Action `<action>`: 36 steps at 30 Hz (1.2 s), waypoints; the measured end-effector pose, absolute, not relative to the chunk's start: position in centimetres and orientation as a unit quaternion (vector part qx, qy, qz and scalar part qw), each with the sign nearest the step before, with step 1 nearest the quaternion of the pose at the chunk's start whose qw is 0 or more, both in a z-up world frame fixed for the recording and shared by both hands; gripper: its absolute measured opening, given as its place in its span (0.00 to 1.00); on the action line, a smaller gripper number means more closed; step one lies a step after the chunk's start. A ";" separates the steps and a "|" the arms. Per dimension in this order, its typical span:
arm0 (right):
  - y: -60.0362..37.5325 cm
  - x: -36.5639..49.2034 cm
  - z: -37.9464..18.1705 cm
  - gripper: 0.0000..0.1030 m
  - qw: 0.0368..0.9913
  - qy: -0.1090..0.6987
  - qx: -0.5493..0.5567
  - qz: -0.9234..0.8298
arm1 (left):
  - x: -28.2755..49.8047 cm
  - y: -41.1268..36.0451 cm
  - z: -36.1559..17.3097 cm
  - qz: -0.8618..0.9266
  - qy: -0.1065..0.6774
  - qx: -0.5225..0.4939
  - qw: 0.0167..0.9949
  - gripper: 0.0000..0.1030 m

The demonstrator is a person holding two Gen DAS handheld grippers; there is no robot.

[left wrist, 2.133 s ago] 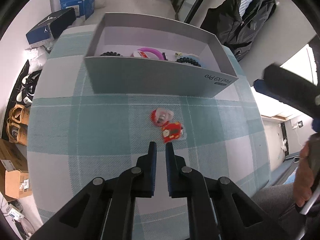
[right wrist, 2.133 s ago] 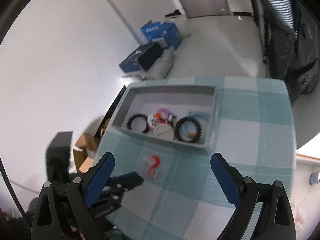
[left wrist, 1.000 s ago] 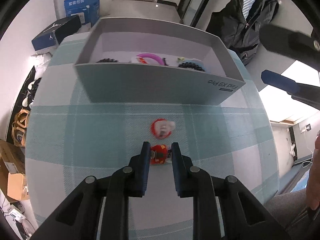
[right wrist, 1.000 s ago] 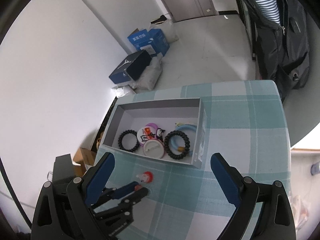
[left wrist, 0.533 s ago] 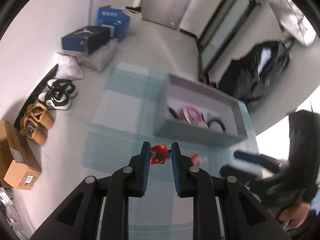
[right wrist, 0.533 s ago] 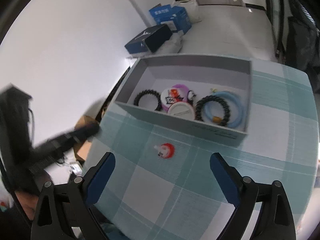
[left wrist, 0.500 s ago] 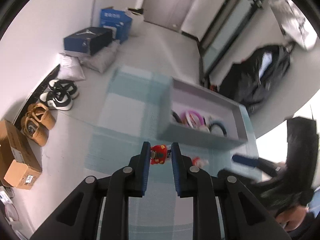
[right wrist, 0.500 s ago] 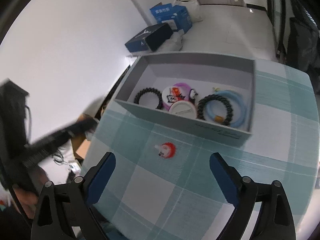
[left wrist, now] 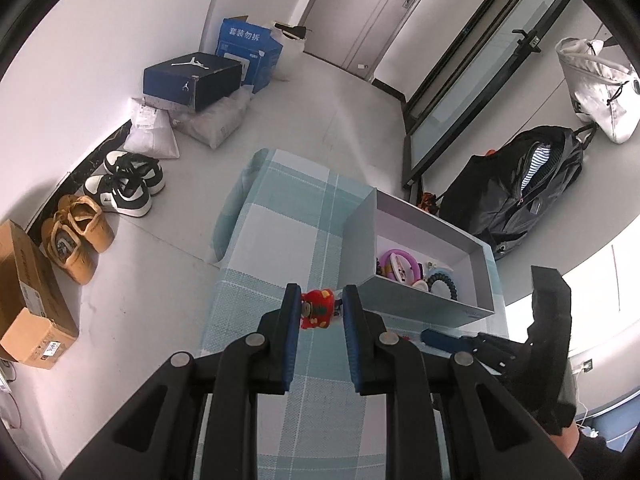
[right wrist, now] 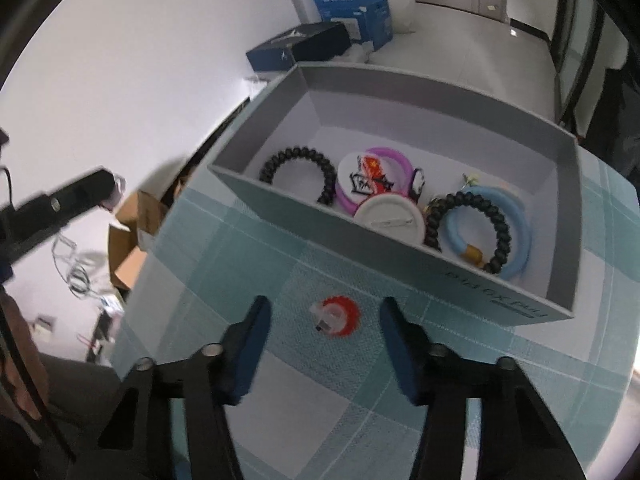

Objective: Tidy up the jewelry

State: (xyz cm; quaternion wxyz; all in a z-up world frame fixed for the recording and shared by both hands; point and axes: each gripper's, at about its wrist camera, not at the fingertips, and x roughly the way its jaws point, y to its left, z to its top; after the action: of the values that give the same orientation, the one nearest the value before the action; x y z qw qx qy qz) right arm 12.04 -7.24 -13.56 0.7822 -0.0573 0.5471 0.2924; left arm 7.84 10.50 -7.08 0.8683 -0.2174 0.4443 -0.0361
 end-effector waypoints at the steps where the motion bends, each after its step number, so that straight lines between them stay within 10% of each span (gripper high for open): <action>1: -7.1 11.9 -13.8 0.33 0.780 0.550 -0.065 0.291 | 7.9 10.5 -7.1 -0.037 0.445 -0.218 0.868 0.16; 6: -6.7 11.4 -13.9 0.17 0.786 0.539 -0.099 0.286 | 7.9 10.5 -6.8 -0.039 0.444 -0.217 0.868 0.16; 36: -14.5 15.9 -2.2 0.17 0.833 0.431 0.098 0.333 | 12.7 4.1 -4.0 -0.119 0.456 -0.190 0.861 0.15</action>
State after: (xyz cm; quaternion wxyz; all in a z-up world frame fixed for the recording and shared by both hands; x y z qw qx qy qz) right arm 15.90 -14.49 -2.20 0.8330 0.0981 0.4307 0.3332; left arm 12.74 4.13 -4.02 0.8614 -0.1897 0.4560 -0.1185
